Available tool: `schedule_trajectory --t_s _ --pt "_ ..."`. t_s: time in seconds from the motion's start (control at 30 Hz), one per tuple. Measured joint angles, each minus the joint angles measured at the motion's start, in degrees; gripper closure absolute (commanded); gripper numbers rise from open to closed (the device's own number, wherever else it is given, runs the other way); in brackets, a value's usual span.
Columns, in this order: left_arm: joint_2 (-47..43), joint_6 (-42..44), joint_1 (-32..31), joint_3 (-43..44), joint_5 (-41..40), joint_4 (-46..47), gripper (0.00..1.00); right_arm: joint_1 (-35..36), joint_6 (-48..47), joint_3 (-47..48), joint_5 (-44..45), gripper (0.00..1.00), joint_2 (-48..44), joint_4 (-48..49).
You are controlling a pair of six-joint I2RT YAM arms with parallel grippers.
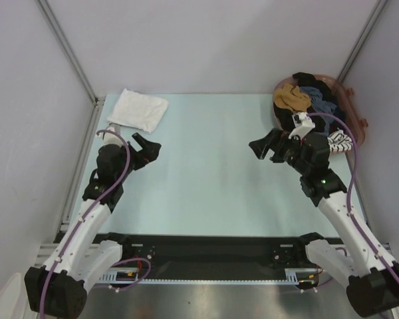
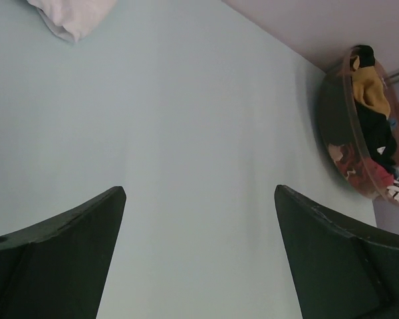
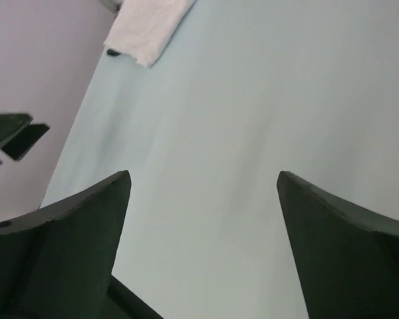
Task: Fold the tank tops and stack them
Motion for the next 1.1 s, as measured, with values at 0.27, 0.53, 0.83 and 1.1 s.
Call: schedule_trajectory --t_s 0.27,0.53,0.83,1.1 --pt "-10.10 -1.33 -0.11 -7.54 -10.69 -6.36 0.00 -2.84 -1.88 1.53 20.72 0.00 -7.93 -11.47" --pt "-27.12 -0.11 -0.09 -22.32 -12.26 -2.54 0.00 -10.82 -2.45 24.74 27.26 0.10 17.40 -17.16" --pt "-28.06 5.90 -0.09 -25.00 -7.39 4.00 0.00 -13.05 -4.57 48.87 29.31 0.19 45.90 -23.10" --pt "-26.93 7.85 -0.09 -25.68 -5.07 6.69 0.00 -13.31 -4.76 53.37 29.83 0.17 51.78 -27.58"
